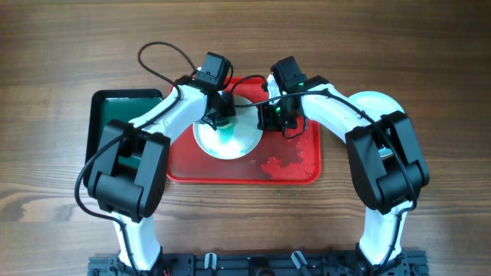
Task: Clean dirty plates on tray and stack at the side
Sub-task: 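Scrub the large plate with the sponge while the right gripper holds its rim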
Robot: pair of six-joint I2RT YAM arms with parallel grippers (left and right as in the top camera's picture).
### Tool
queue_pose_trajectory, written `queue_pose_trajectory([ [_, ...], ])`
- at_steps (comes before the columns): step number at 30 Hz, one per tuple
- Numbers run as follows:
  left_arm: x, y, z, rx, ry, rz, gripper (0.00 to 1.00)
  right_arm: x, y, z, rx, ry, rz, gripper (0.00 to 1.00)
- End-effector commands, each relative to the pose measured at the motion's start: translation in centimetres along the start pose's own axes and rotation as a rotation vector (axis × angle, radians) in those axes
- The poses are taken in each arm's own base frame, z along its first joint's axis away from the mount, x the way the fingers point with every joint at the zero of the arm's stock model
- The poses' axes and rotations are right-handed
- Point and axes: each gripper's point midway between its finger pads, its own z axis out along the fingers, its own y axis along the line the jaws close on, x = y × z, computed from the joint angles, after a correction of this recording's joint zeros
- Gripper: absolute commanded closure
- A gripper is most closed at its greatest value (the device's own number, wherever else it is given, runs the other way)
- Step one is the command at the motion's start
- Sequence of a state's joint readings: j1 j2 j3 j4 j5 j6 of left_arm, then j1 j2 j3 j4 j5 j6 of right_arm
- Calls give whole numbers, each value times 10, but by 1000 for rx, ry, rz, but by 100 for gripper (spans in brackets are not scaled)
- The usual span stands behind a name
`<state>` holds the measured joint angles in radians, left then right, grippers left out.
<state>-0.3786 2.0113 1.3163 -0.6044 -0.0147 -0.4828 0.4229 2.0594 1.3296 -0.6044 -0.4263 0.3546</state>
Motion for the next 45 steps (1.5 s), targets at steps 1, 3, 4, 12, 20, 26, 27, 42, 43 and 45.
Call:
queue_pose_trajectory([
  [1,16,71,9,-327,11,-100,96,10,7,7,-36,42,-9,96],
  [3,41,59,10,-244,148,-28,96,10,7,7,-36,41,-9,96],
  [4,57,43,10,-135,242,43,96,10,7,7,-36,41,-10,96],
  [12,89,-52,-19,537,391,369,96,10,7,7,-36,41,-10,96],
  [20,-14,77,11,-290,-83,-154,96,10,7,7,-37,39,-12,96],
  [26,38,79,3,-375,101,-50,96,10,7,7,-37,39,-12,96],
  [27,50,71,3,-341,162,6,96,9,7,7,-37,39,-12,96],
  [42,12,-17,19,42,9,152,96,9,8,7,-39,36,-13,96],
  [43,-4,-2,18,-42,-63,93,96,9,8,7,-38,36,-13,96],
  [45,-22,26,13,-195,-164,6,96,9,8,7,-39,36,-13,96],
])
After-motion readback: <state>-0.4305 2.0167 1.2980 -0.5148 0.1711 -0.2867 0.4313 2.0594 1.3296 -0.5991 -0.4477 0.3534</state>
